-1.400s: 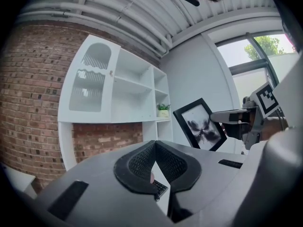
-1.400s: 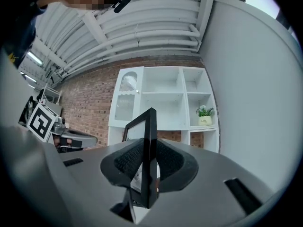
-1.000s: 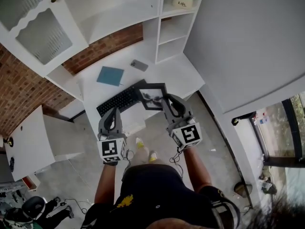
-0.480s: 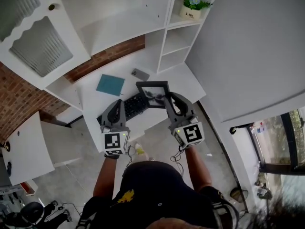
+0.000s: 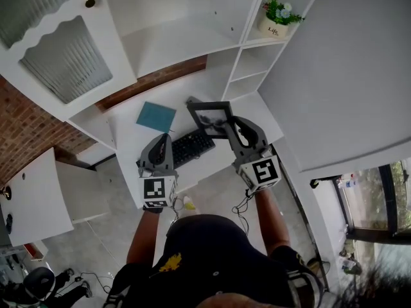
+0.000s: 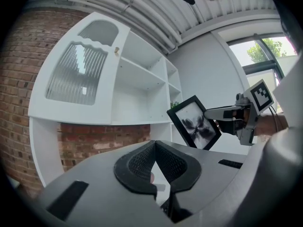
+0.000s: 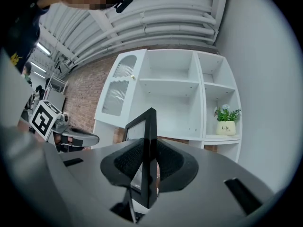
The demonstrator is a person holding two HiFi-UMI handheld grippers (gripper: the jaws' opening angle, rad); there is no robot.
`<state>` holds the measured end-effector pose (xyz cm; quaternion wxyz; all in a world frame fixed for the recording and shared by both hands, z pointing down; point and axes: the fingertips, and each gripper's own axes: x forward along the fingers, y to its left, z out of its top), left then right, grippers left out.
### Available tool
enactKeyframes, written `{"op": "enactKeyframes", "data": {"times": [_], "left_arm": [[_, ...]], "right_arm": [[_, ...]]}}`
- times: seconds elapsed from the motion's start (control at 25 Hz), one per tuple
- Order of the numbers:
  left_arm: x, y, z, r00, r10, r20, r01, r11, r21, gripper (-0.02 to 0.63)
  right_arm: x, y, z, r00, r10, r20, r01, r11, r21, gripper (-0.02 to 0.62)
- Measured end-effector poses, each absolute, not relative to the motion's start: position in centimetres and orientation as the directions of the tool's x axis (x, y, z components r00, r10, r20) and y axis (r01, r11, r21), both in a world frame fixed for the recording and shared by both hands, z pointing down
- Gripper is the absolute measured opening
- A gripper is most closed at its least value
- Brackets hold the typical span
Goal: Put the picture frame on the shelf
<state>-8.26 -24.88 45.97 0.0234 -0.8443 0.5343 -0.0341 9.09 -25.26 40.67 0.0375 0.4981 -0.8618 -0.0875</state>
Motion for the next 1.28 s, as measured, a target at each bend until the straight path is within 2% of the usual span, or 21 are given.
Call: {"op": "enactKeyframes", "data": {"times": [0.6, 1.04, 1.28], "left_arm": [[-11.5, -28.3, 45.5, 0.434, -0.901, 0.006, -0.9, -0.434, -0.051, 0.018], [-10.2, -31.8, 43.5, 0.379, -0.925, 0.013, -0.922, -0.378, -0.078, 0.018], [-8.3, -33.2, 43.0, 0.381, -0.925, 0.014, -0.922, -0.381, -0.07, 0.018]], "right_arm": [[6.1, -30.1, 38.3, -0.563, -0.826, 0.017, -0.785, 0.541, 0.3, 0.079], [4.7, -35.7, 34.9, -0.693, -0.721, -0.001, -0.648, 0.621, 0.441, 0.079], [5.8, -39.4, 32.4, -0.714, -0.7, -0.021, -0.64, 0.641, 0.424, 0.079]]}}
